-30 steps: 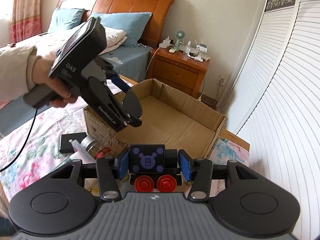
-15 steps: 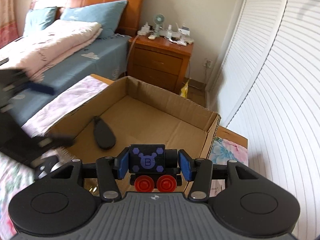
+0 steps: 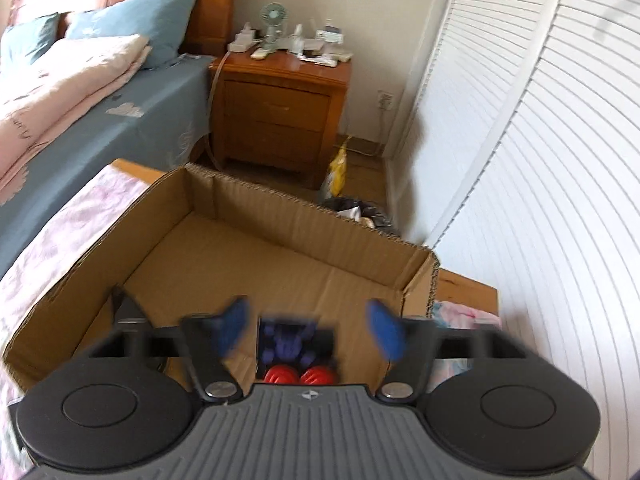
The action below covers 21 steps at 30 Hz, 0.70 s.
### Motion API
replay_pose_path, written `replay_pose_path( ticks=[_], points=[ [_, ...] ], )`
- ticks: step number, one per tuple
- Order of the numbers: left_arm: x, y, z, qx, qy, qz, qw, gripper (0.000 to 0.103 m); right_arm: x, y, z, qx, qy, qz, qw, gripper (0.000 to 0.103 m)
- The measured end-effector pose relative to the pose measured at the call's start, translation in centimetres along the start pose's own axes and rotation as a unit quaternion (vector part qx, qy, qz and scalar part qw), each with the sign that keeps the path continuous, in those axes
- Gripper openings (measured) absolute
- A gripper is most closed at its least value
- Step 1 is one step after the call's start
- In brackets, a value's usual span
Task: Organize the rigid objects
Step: 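Lower the navy toy car into the box and open the right gripper, then move left tool to the black square case while right tool approaches the red S.L car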
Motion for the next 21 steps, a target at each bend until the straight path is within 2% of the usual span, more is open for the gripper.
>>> replay_pose_path(
  ticks=[8,11,17,21],
  points=[
    [0.1,1.1,0.5,0.014,0.017,-0.005,0.9998,0.102,2.8,1.5,0.0,-0.01,0.011,0.008,1.0,0.103],
    [0.6,1.6,0.6,0.018,0.01,-0.006,0.9998,0.102,4.4,2.5,-0.1,-0.015,0.015,0.012,1.0,0.103],
    [0.9,2.7,0.8,0.022,0.015,-0.018,0.9995,0.102,7.5,6.2,-0.5,-0.046,0.012,0.01,0.999,0.103],
    [1.1,3.7,1.0,0.008,0.009,-0.022,0.9997,0.102,9.2,9.1,-1.7,-0.052,0.009,0.004,0.999,0.103]
  ],
)
Point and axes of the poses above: each gripper's, at about its wrist camera, not at the fingertips, and x roughly against the way its jaws point, z to its right, y to its underside, the point moved 10 cm from there along -x, roughly the way its jaws point, and after that the axes turned 1 degree about z, right-handed, at the moved point
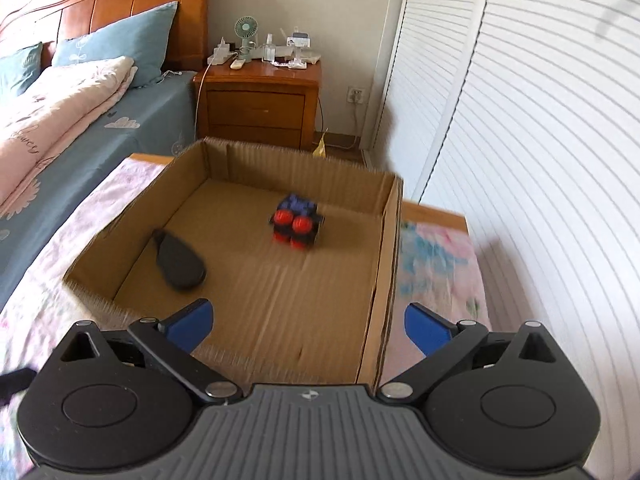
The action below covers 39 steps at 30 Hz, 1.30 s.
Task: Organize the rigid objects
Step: 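Move left tool to the black square case while right tool approaches the red S.L car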
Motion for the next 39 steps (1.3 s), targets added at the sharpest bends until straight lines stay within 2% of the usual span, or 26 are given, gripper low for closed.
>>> replay_pose_path(
  ticks=[5,10,16,22,26,32,36,39],
  points=[
    [0.0,1.6,-0.1,-0.006,0.005,-0.011,0.9999,0.102,1.9,4.6,-1.2,-0.004,-0.013,-0.008,1.0,0.103],
    [-0.8,3.6,-0.7,-0.011,-0.001,-0.034,0.9994,0.102,3.0,9.5,-2.8,0.001,-0.037,-0.033,0.999,0.103],
    [-2.7,5.6,-0.9,-0.02,-0.004,-0.063,0.9978,0.102,3.2,13.2,-5.3,0.011,-0.051,-0.063,0.997,0.103],
    [-5.5,6.9,-2.0,-0.014,-0.021,-0.088,0.9958,0.103,2.5,14.4,-6.1,0.022,-0.027,-0.071,0.997,0.103],
    [-5.8,7.2,-3.3,0.019,-0.016,-0.092,0.9955,0.103,2.0,15.2,-5.5,0.031,-0.002,-0.073,0.997,0.103],
    [-5.3,8.0,-5.9,0.044,-0.039,-0.095,0.9937,0.103,1.9,16.1,-4.1,-0.023,-0.03,-0.076,0.996,0.103],
    [-5.5,8.2,-8.5,0.074,-0.076,-0.102,0.9892,0.103,2.2,16.4,-4.2,-0.013,-0.032,-0.075,0.997,0.103],
    [-5.4,7.9,-9.1,0.077,-0.095,-0.107,0.9867,0.102,2.2,16.3,-4.2,-0.014,-0.033,-0.071,0.997,0.103]
  ],
)
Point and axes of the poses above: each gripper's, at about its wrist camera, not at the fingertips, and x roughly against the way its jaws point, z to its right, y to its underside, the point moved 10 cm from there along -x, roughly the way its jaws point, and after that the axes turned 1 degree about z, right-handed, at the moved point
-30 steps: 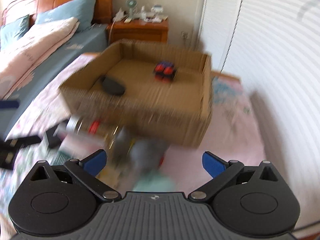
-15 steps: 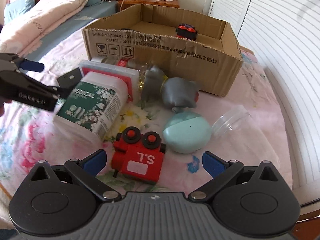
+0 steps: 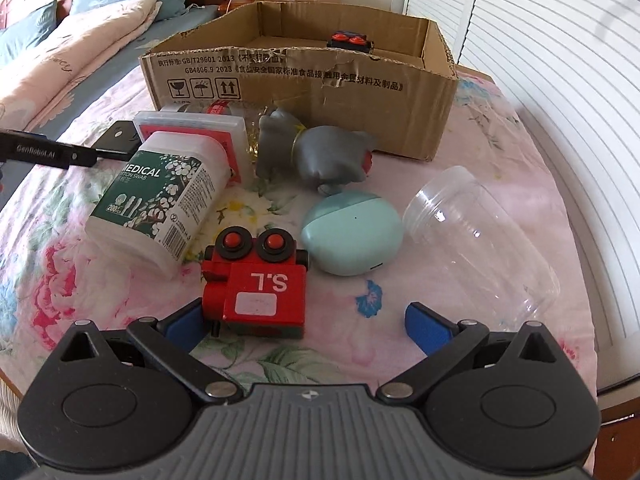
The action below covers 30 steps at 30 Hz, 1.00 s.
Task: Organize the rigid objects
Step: 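Move left tool to the black square case while right tool approaches the red S.L car, then close left gripper on the black square case while right gripper grasps the red S.L car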
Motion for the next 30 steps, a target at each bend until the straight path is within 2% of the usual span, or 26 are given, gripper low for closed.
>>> replay_pose_path(
  ticks=[5,9,12,17,22,30],
  points=[
    [1.5,-0.9,3.3,-0.023,0.064,0.029,0.9973,0.102,0.0,0.0,0.0,0.002,-0.001,0.004,1.0,0.103],
    [0.4,-1.5,5.4,-0.047,0.065,0.034,0.9962,0.102,-0.1,0.0,0.0,0.002,-0.001,0.006,1.0,0.103],
    [-0.7,-1.6,5.7,-0.041,0.065,0.026,0.9967,0.096,0.0,0.1,-0.1,0.004,-0.001,0.01,1.0,0.103],
    [-1.0,-1.9,5.9,-0.014,0.095,0.025,0.9951,0.084,0.0,0.1,-0.1,0.007,-0.003,0.014,1.0,0.103],
    [-0.7,-1.9,6.4,-0.03,0.104,0.03,0.9937,0.072,0.1,0.2,-0.1,0.008,-0.004,0.018,1.0,0.103],
    [1.3,0.3,6.7,-0.065,0.136,0.025,0.9883,0.071,0.0,0.1,-0.7,0.018,-0.013,0.019,1.0,0.103]
  ],
)
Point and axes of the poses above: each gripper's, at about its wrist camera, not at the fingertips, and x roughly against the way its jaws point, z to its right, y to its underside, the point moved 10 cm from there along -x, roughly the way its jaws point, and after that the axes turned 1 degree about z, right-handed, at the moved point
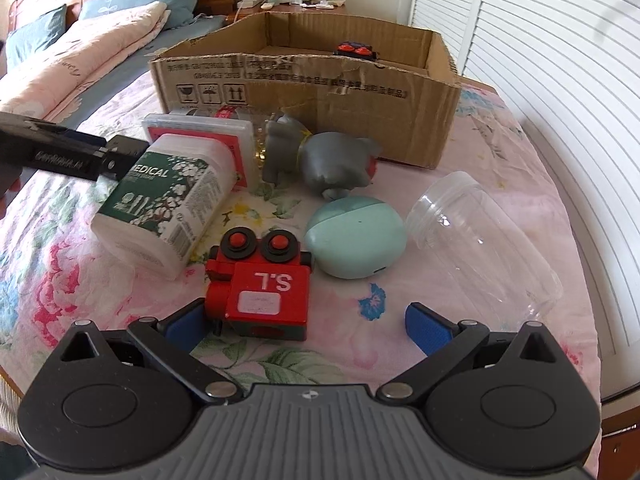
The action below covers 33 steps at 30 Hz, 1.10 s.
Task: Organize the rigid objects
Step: 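Close left gripper on the black square case while right gripper grasps the red S.L car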
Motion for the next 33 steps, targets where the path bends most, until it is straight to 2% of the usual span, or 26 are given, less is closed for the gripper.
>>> replay_pose_path(
  ticks=[7,22,28,30,33],
  points=[
    [0.7,0.7,0.1,-0.005,0.006,0.003,1.0,0.072,-0.5,-0.6,-2.6,0.034,-0.027,0.007,0.999,0.103],
    [0.8,0.7,0.2,-0.006,0.008,0.009,0.9999,0.072,-0.3,-0.5,-2.3,0.031,-0.025,0.005,0.999,0.102],
    [0.8,0.7,0.2,-0.007,0.008,0.009,0.9999,0.072,0.6,-0.7,-2.6,0.037,-0.026,0.015,0.999,0.075],
    [0.8,0.7,0.2,-0.007,0.008,0.009,0.9999,0.072,0.8,-0.8,-2.5,0.038,-0.024,0.018,0.999,0.061],
    [0.8,0.7,0.2,-0.007,0.008,0.009,0.9999,0.072,0.9,-0.8,-2.0,0.03,-0.02,0.016,0.999,0.056]
  ],
)
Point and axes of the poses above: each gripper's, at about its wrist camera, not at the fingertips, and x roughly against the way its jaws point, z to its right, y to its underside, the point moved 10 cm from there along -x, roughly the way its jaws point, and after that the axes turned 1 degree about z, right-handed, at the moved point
